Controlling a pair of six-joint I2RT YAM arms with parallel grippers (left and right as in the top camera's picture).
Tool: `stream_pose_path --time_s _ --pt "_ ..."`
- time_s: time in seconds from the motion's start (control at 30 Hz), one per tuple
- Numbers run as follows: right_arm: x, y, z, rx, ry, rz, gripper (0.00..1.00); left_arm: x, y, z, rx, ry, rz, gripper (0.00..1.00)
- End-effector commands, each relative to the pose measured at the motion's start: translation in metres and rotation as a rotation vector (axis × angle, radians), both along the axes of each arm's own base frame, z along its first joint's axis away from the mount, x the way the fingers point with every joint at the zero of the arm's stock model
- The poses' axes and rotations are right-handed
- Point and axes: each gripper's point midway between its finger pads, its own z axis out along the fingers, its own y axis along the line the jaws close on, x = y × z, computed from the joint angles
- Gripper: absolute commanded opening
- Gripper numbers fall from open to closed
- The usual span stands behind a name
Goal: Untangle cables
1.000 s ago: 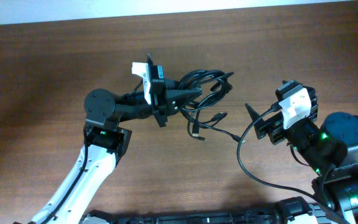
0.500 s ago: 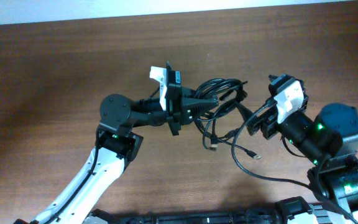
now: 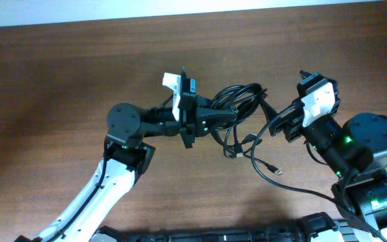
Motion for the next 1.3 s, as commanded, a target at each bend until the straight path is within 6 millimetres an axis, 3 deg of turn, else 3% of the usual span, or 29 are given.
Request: stream_pose_path --time_s 0.0,0.27,0.53,0.67,1.0,1.13,1.27 --pt "0.012 -0.036 0.007 -0.03 -0.031 -0.204 0.95 -0.02 0.001 0.003 0.015 -0.038 -0.102 0.0" --pt "0.016 -0.051 0.024 -0.024 -0.097 -0.298 0.95 -0.046 -0.015 0.005 0.008 -0.056 -0.187 0.0" --pt "0.018 -0.053 0.04 -0.004 -0.16 -0.31 0.95 -0.052 -0.014 0.003 0.018 -0.063 -0.219 0.0" --pt "0.018 -0.078 0.051 -0.001 -0.206 -0.456 0.95 -0.059 -0.013 0.0 0.033 -0.071 -0.26 0.0" --pt "0.008 -0.129 0.052 -0.028 -0.209 -0.763 1.0 -0.065 -0.01 0.007 0.009 -0.142 -0.276 0.0" --pt "0.009 -0.127 0.051 -0.029 -0.206 -0.748 1.0 -0.065 -0.009 0.01 -0.003 -0.159 -0.267 0.0" --pt "0.018 -0.085 0.036 -0.035 -0.147 -0.495 1.0 -0.051 -0.012 0.017 -0.036 -0.14 -0.185 0.0"
